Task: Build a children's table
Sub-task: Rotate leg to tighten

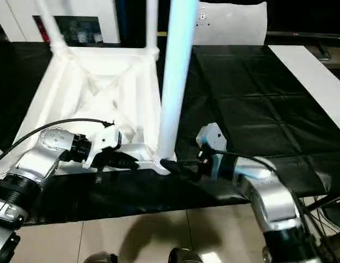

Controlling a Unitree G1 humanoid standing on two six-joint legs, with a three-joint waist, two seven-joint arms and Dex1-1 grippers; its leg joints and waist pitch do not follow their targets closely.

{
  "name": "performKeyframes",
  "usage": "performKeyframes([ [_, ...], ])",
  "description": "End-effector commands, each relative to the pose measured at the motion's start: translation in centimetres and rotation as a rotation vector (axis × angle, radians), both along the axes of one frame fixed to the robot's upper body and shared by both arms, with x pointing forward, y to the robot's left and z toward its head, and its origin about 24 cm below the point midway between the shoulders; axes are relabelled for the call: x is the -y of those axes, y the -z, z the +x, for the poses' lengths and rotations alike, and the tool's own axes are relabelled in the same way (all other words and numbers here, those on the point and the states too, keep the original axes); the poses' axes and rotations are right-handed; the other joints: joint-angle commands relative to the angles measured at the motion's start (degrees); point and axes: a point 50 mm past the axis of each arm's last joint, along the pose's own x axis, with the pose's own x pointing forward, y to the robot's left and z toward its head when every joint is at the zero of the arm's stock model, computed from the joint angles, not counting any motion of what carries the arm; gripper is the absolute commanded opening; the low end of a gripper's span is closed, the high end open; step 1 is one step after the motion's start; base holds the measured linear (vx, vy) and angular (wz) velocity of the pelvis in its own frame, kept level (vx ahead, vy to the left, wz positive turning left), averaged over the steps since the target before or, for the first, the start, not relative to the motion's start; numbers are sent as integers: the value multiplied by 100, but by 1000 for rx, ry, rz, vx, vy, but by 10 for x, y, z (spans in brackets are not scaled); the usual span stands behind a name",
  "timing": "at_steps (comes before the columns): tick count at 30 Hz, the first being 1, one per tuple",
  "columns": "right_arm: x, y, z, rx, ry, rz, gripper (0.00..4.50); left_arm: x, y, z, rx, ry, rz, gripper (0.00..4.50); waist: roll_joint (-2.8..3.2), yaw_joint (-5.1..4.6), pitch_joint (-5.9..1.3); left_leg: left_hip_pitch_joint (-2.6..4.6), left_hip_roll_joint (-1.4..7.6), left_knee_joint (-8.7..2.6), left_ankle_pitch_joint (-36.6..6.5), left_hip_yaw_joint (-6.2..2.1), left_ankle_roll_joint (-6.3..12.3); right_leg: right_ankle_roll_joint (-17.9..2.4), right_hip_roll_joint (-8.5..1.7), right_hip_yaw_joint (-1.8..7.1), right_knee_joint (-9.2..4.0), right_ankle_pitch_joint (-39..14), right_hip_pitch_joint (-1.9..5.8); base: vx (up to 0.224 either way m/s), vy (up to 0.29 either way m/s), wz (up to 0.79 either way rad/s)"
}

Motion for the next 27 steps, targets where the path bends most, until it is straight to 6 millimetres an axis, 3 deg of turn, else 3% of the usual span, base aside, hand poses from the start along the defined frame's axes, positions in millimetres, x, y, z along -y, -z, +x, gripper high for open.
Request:
performKeyframes([
  [1,-1,-4,0,0,-113,13,450,11,11,-10,-47,156,65,4,9,-14,-406,18,304,-335,-181,-31,684,-1611,-479,293,-260,-375,388,0,0,0],
  [3,-2,-4,0,-12,-165,8,450,12,11,-12,-49,185,80,4,13,0,-401,29,314,-340,-251,-31,655,-1568,-482,294,-281,-533,384,0,0,0],
  [4,-2,-3,0,-25,-205,-3,412,13,12,-12,-48,206,94,0,11,14,-409,32,319,-338,-271,-35,642,-1566,-488,291,-275,-587,386,0,0,0],
  [7,-1,1,1,-40,-271,-33,409,13,12,-13,-45,242,117,0,10,53,-413,40,327,-332,-229,-29,613,-1597,-483,288,-254,-526,370,0,0,0],
  [9,-1,4,3,-51,-307,-53,375,14,12,-13,-40,254,126,0,10,58,-421,30,324,-325,-221,-31,610,-1624,-488,286,-244,-492,376,0,0,0],
  [11,-2,6,5,-58,-341,-61,368,15,13,-13,-35,263,131,0,2,72,-422,15,319,-319,-276,-29,579,-1613,-495,282,-249,-578,386,0,0,0],
  [14,-3,6,8,-63,-370,-60,328,14,13,-13,-32,270,141,0,-10,84,-426,8,318,-312,-289,-30,555,-1577,-492,281,-253,-670,383,0,0,0],
  [18,-3,6,12,-72,-401,-67,311,12,13,-13,-32,277,151,0,-41,91,-428,-1,311,-307,-340,-32,503,-1474,-492,279,-268,-947,384,0,0,0],
  [19,-3,6,12,-71,-406,-69,287,11,13,-13,-31,277,154,0,-34,96,-430,-4,309,-308,-316,-34,500,-1461,-488,278,-265,-946,382,0,0,0],
  [27,-4,9,16,-76,-438,-70,230,9,15,-13,-28,278,164,0,-34,139,-433,5,314,-303,-291,-22,525,-1479,-478,273,-256,-869,370,0,0,0],
])
